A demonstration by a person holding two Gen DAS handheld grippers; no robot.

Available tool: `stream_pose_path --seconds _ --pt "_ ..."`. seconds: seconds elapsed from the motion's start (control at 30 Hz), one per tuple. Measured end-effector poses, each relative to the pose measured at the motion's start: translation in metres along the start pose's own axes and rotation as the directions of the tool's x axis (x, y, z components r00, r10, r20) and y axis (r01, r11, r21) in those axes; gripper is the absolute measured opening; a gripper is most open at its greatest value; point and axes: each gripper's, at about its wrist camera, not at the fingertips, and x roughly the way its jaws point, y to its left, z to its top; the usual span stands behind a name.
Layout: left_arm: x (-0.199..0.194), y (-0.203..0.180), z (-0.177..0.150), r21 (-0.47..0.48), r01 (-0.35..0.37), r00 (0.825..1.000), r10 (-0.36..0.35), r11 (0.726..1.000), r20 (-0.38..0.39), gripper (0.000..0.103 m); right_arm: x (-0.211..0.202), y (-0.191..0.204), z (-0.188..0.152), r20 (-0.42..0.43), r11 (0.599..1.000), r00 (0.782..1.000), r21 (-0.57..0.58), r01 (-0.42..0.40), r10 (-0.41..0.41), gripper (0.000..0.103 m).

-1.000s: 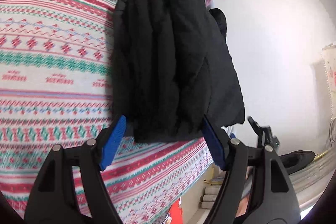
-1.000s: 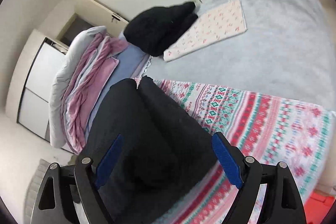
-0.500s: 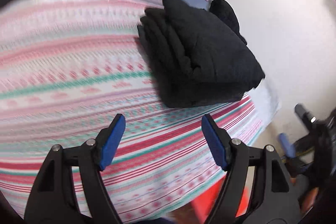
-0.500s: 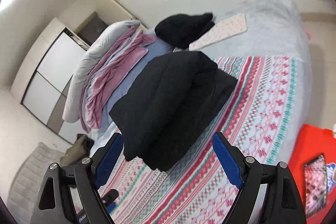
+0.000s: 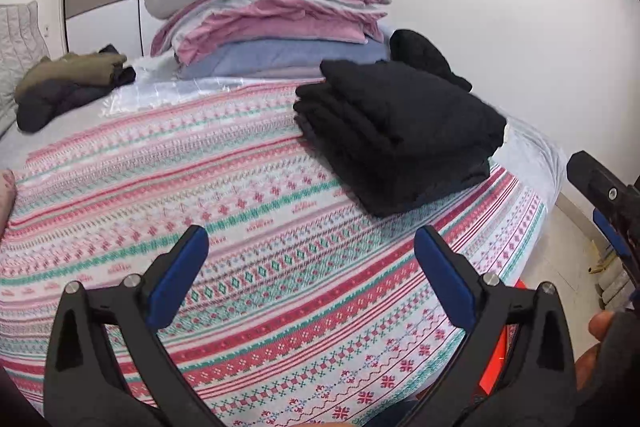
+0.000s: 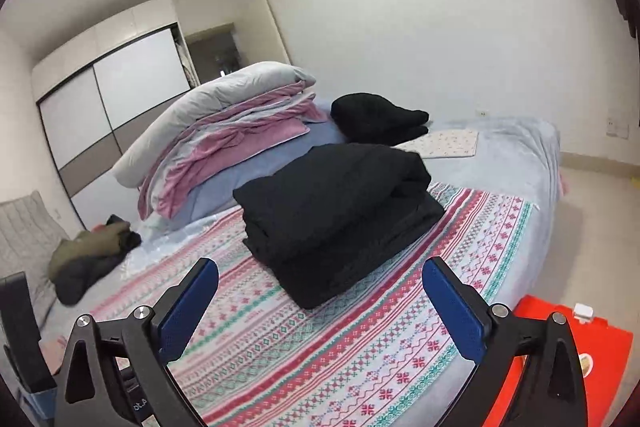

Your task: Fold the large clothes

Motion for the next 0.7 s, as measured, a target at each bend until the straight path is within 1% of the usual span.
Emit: stream_pose_path --seconds 0.03,0.07,0.1,0.13,0.17,0.2,0.23,0.3,0.37,0.43,0.57,0.63,0.7 --pt "0.001 0.001 -0.004 0.009 -0.008 1.000 0.008 1.000 0.002 0.102 0.007 0.000 -0.007 -0.011 1.000 1.000 -0.013 -0.001 0.001 0.103" --pt "0.010 0.005 -0.009 0.021 -0.027 1.000 0.027 0.999 -0.002 0.102 0.016 0.001 -0.014 -0.032 0.999 0.999 -0.034 0.009 -0.010 0.103" --pt "0.014 0.007 -0.010 0.023 -0.036 0.999 0.036 0.999 -0.009 0.102 0.028 0.003 -0.021 -0.067 0.997 0.997 -0.076 0.031 -0.036 0.103" --pt "0.017 0.012 -0.011 0.019 -0.051 0.999 0.051 0.999 -0.014 0.102 0.037 0.004 -0.024 -0.084 0.993 0.995 -0.107 0.051 -0.061 0.103" --pt "0.014 0.016 -0.011 0.010 -0.046 0.999 0.046 0.999 0.005 0.102 0.044 0.005 -0.027 -0.091 0.987 0.992 -0.137 0.078 -0.091 0.103" --pt "0.011 0.017 -0.010 0.006 -0.041 0.999 0.040 0.999 0.023 0.102 0.047 0.006 -0.031 -0.077 0.980 0.990 -0.170 0.106 -0.120 0.103" --pt "0.006 0.018 -0.009 0.008 -0.038 0.998 0.037 0.999 0.046 0.102 0.048 0.007 -0.033 -0.057 0.976 0.990 -0.183 0.117 -0.129 0.103" --pt "0.002 0.016 -0.008 0.037 -0.044 0.996 0.041 0.998 0.075 0.102 0.048 0.006 -0.037 -0.020 0.975 0.992 -0.186 0.119 -0.124 0.103" --pt "0.006 0.017 -0.011 0.044 -0.044 0.997 0.042 0.998 0.066 0.102 0.051 0.004 -0.039 -0.028 0.982 0.995 -0.169 0.089 -0.095 0.103" --pt "0.013 0.020 -0.013 0.013 -0.024 0.999 0.024 1.000 0.046 0.102 0.053 0.004 -0.041 -0.041 0.983 0.995 -0.162 0.088 -0.095 0.103" --pt "0.024 0.022 -0.018 -0.028 0.028 1.000 -0.028 0.999 -0.007 0.102 0.056 0.004 -0.044 -0.038 0.972 0.989 -0.194 0.135 -0.145 0.103" --pt "0.025 0.019 -0.021 -0.028 0.038 0.999 -0.038 0.999 -0.002 0.102 0.057 0.005 -0.044 -0.036 0.967 0.986 -0.206 0.152 -0.162 0.103" --pt "0.024 0.014 -0.021 -0.008 0.038 0.999 -0.038 0.999 0.007 0.102 0.057 0.004 -0.045 -0.030 0.961 0.983 -0.217 0.172 -0.182 0.103"
